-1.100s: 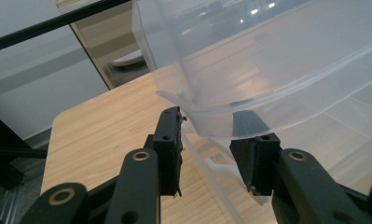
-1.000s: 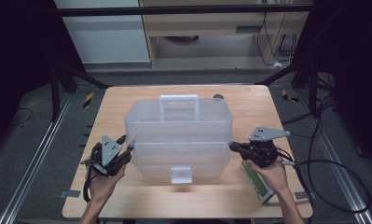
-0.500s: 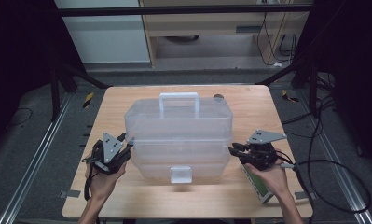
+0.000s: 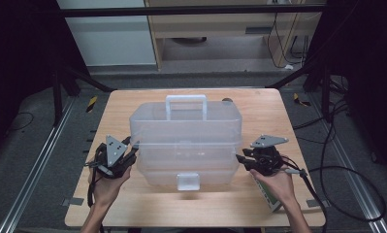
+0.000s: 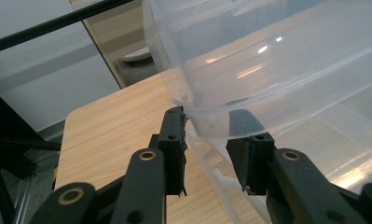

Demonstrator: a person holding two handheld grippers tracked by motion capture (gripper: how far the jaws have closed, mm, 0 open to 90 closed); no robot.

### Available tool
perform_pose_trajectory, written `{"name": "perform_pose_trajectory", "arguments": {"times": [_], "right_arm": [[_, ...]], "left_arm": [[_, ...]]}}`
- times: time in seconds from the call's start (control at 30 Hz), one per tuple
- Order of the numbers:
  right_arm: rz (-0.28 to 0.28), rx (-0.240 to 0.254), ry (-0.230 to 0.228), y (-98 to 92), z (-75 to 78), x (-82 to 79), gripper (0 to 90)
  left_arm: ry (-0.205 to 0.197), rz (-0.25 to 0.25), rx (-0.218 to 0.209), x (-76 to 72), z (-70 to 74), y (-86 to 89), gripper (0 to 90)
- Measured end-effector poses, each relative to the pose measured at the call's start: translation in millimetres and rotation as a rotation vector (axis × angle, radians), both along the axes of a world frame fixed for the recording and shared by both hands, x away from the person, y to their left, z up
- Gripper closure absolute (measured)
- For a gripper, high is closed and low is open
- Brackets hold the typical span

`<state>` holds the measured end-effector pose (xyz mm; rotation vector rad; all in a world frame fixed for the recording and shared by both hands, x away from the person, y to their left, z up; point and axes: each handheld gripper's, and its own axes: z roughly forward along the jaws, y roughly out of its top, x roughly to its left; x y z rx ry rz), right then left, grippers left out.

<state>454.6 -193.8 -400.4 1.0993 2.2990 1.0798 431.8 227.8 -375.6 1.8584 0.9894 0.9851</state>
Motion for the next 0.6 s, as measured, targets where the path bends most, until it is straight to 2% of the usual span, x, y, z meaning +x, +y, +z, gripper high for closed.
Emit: {"name": "perform_pose_trajectory", "arguments": {"times": [0.27, 0.6], "right_arm": [[-0.003, -0.005, 0.035, 4.1, -4.4, 3.1, 64.1], [-0.053, 0.030, 0.091, 5.7, -5.9, 8.6, 64.9]], "left_arm": [[0.005, 0.004, -0.006, 3.4, 3.3, 0.5, 67.1], [0.004, 0.007, -0.009, 6.8, 6.4, 0.9, 67.8]]}}
